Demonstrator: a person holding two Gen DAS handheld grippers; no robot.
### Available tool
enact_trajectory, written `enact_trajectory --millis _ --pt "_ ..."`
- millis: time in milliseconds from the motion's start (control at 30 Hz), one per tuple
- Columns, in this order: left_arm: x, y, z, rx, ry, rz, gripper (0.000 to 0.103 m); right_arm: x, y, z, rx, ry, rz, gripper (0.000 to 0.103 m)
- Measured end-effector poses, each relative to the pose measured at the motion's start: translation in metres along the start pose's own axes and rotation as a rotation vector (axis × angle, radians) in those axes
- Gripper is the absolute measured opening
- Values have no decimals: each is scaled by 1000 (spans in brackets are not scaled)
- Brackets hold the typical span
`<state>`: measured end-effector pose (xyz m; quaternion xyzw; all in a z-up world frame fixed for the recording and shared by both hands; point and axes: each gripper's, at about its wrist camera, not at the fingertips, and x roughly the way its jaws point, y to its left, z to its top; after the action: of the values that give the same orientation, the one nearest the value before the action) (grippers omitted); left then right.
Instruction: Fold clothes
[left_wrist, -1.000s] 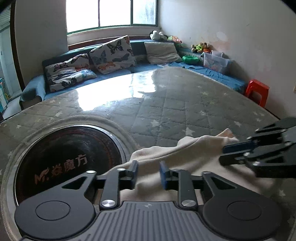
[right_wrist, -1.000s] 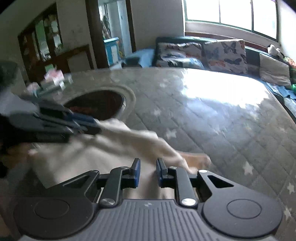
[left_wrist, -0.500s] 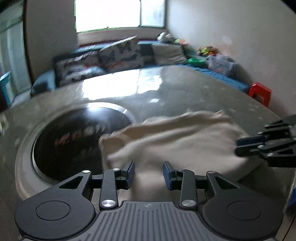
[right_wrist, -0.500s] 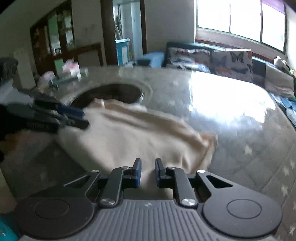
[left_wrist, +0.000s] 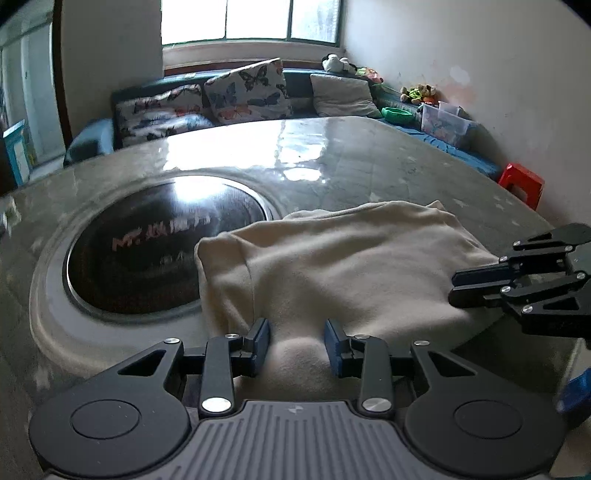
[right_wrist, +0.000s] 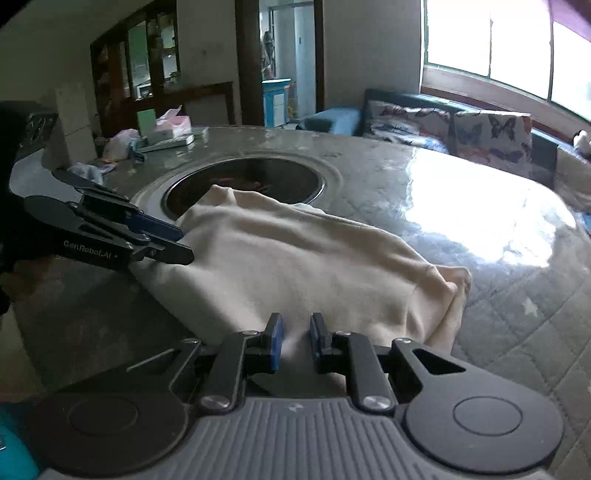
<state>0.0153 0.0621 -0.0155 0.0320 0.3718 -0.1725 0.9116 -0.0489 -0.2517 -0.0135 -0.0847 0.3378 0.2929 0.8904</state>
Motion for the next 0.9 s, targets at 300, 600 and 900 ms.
enact_trajectory --millis 300,600,900 --pt "-33 -6 -3 -5 16 -45 38 -27 -2 -5 21 32 86 15" --pt "1 12 34 -32 -15 0 39 -7 -58 17 214 -3 -46 15" --pt "17 5 50 -3 -21 -32 37 2 -57 37 192 -1 -60 14"
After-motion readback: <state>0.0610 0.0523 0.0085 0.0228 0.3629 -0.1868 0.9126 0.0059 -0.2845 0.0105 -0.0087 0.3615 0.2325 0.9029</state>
